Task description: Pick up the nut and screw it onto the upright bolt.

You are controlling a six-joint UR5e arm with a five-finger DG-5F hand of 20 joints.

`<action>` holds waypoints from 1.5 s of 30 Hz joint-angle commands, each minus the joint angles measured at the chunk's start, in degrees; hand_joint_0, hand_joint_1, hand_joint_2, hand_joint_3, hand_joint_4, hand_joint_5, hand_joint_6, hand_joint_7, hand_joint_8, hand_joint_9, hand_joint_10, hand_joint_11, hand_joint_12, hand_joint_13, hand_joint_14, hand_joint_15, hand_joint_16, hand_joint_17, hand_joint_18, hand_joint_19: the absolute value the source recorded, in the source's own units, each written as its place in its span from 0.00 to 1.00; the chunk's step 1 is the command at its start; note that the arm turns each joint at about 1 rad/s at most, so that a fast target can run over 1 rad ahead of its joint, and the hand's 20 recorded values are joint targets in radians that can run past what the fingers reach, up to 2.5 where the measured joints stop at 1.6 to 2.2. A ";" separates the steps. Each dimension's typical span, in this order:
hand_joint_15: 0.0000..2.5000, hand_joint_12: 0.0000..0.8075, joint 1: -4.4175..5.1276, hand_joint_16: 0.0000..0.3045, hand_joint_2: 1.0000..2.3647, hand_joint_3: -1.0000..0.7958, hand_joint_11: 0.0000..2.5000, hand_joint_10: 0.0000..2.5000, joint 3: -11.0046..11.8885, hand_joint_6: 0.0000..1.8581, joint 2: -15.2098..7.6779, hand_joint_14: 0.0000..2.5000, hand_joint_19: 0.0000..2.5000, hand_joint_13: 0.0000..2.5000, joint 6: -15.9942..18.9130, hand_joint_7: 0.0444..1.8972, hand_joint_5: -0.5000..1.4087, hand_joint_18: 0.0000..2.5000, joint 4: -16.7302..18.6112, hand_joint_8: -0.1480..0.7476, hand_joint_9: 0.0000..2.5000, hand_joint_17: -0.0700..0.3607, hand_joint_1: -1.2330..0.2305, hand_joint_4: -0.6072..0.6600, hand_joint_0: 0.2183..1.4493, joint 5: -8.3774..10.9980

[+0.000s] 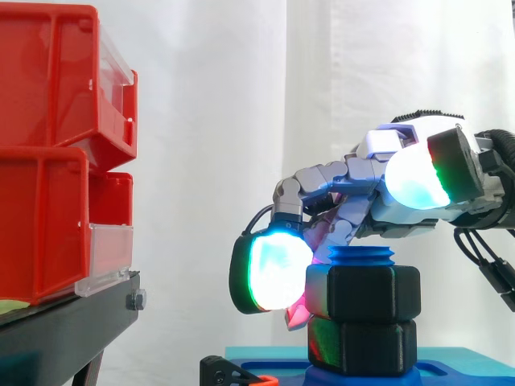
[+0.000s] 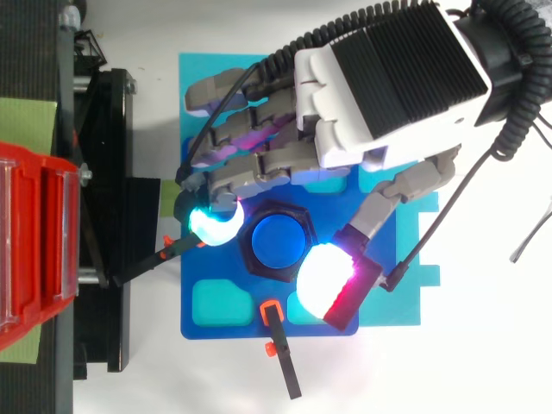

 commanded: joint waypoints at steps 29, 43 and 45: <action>0.00 0.41 -0.38 0.13 0.00 0.28 0.00 0.00 -0.09 0.27 -0.02 0.00 0.00 0.13 -0.60 0.44 0.20 0.00 -0.26 0.47 0.27 0.37 0.77 0.70 0.21 -0.34; 0.00 0.39 0.24 0.12 0.00 0.28 0.00 0.00 -1.23 0.27 -0.02 0.00 0.00 0.17 -0.69 0.54 0.23 0.03 -0.26 0.49 0.31 0.36 0.70 0.72 0.22 -0.26; 0.00 0.39 0.24 0.13 0.00 0.28 0.00 0.00 -1.23 0.27 -0.02 0.00 0.00 0.17 -0.69 0.57 0.24 0.04 -0.44 0.49 0.32 0.36 0.69 0.71 0.22 -0.17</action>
